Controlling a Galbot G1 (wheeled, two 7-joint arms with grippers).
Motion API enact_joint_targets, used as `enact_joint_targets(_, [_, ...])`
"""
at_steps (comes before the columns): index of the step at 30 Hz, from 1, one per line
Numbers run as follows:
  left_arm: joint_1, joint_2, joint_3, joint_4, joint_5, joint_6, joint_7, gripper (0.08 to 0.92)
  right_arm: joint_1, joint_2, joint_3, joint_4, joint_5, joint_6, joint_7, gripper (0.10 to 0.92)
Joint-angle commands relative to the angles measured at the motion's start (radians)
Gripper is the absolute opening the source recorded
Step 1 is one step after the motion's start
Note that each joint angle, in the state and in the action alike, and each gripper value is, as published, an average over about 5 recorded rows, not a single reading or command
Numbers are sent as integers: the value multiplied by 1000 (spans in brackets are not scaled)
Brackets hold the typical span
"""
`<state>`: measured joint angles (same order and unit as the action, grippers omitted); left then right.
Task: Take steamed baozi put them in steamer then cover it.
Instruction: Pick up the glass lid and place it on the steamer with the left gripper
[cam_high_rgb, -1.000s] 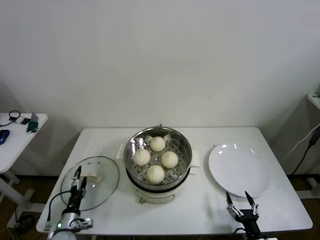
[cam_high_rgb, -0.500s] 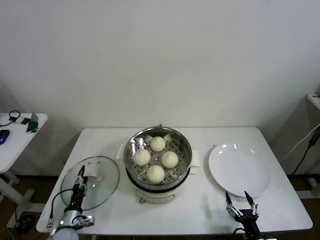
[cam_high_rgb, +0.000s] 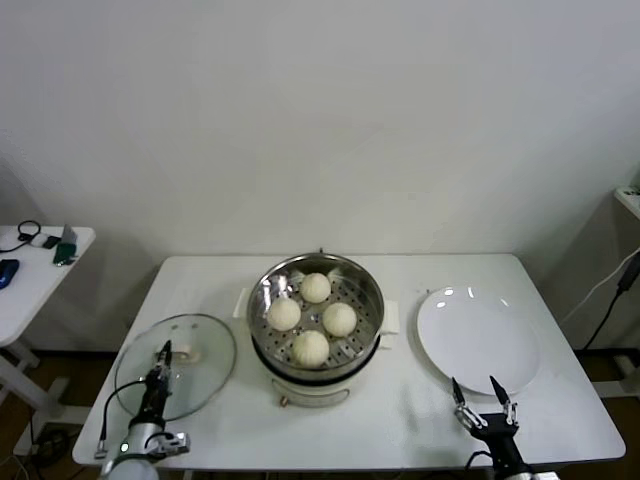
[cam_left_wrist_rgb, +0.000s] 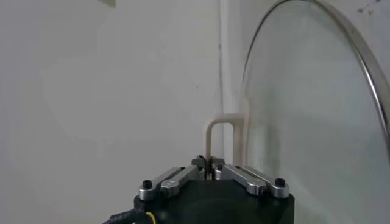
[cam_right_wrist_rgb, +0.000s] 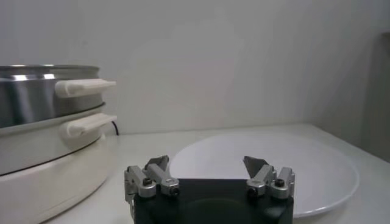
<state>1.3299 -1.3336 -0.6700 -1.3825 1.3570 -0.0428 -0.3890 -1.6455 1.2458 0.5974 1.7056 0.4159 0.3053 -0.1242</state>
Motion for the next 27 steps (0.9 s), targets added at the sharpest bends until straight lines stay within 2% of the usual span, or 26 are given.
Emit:
enact_joint_targets(1, [41, 50, 7, -162, -154, 49, 77, 137, -1, -9, 1, 11, 0, -2, 1, 823])
enact_joint_targets(6, [79, 126, -3, -330, -285, 123, 154, 133, -1, -22, 1, 19, -6, -9, 1, 823])
enact_joint_targets(12, [116, 239, -18, -553, -409, 292, 310, 133, 3, -40, 4, 28, -17, -26, 2, 823])
enact_joint_targets(19, [47, 336, 37, -732, -446, 498, 443, 133, 15, -43, 3, 32, -20, -29, 4, 823])
enact_joint_targets(23, [-17, 350, 160, -795, -429, 597, 498, 133, 17, -43, 2, 31, -29, -28, 4, 823])
enact_joint_targets(27, [-80, 301, 341, -819, -295, 656, 533, 133, 22, -40, 2, 27, -38, -22, 5, 823])
